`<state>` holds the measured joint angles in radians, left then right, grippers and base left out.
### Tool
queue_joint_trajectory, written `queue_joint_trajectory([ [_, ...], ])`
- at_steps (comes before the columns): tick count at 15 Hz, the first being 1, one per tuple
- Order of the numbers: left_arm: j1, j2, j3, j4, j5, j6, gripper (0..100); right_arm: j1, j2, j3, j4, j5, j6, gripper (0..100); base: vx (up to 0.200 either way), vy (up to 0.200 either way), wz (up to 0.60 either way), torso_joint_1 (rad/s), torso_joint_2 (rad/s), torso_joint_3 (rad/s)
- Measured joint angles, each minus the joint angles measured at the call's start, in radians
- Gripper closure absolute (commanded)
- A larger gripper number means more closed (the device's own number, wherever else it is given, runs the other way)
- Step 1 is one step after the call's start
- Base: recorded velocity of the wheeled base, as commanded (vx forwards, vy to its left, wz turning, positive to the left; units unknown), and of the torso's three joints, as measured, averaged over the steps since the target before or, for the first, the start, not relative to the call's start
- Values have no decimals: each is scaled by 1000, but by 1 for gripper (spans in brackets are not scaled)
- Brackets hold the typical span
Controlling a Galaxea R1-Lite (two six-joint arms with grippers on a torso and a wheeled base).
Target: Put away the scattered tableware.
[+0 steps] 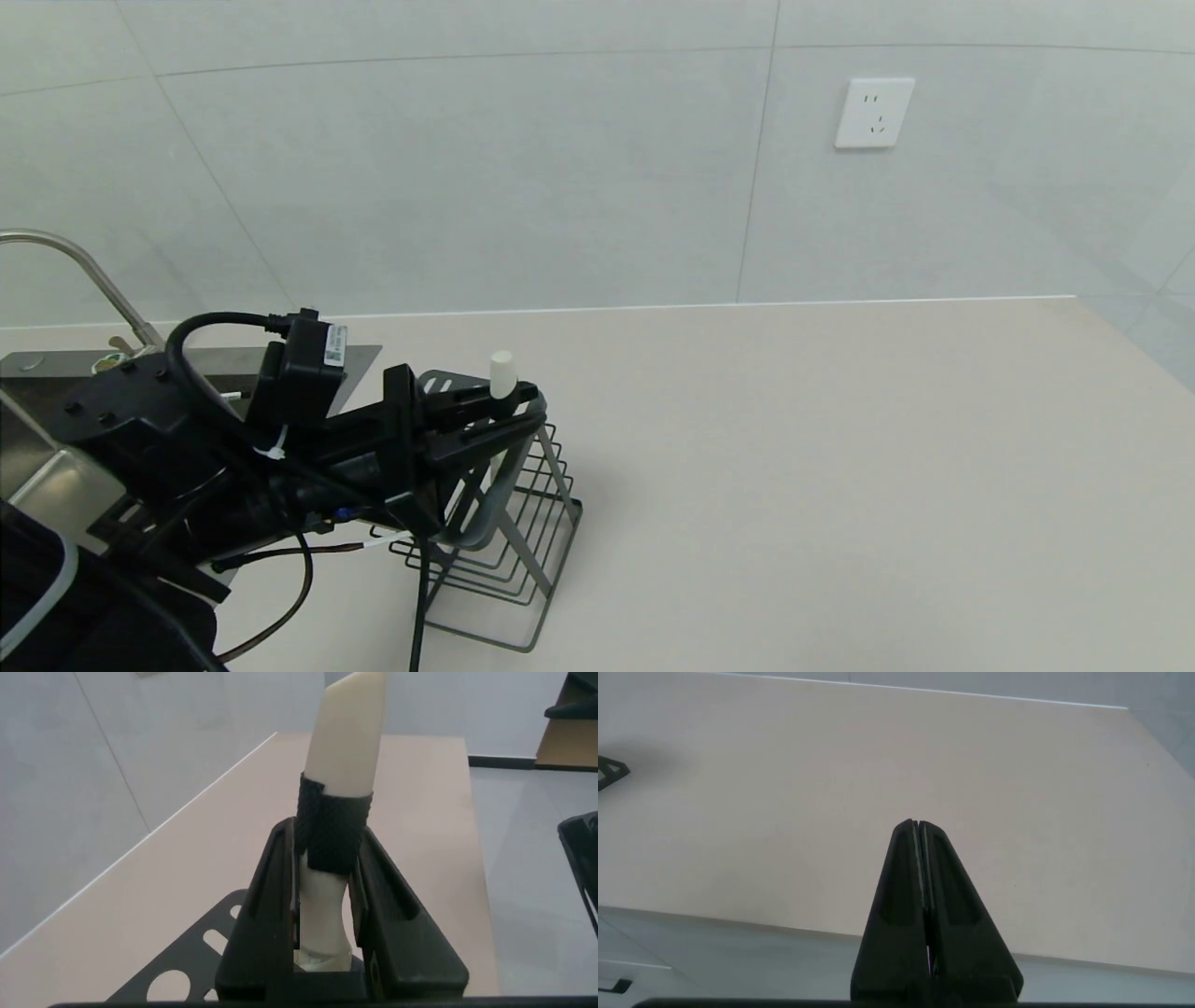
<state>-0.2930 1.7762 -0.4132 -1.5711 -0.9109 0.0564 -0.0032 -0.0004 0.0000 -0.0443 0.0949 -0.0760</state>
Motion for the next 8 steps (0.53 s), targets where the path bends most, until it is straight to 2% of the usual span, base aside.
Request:
queue_joint_trajectory([
  [8, 0, -32, 27, 2, 0, -4, 0, 0, 0, 0, 0, 0, 1, 100, 0, 0, 0, 0, 0, 0],
])
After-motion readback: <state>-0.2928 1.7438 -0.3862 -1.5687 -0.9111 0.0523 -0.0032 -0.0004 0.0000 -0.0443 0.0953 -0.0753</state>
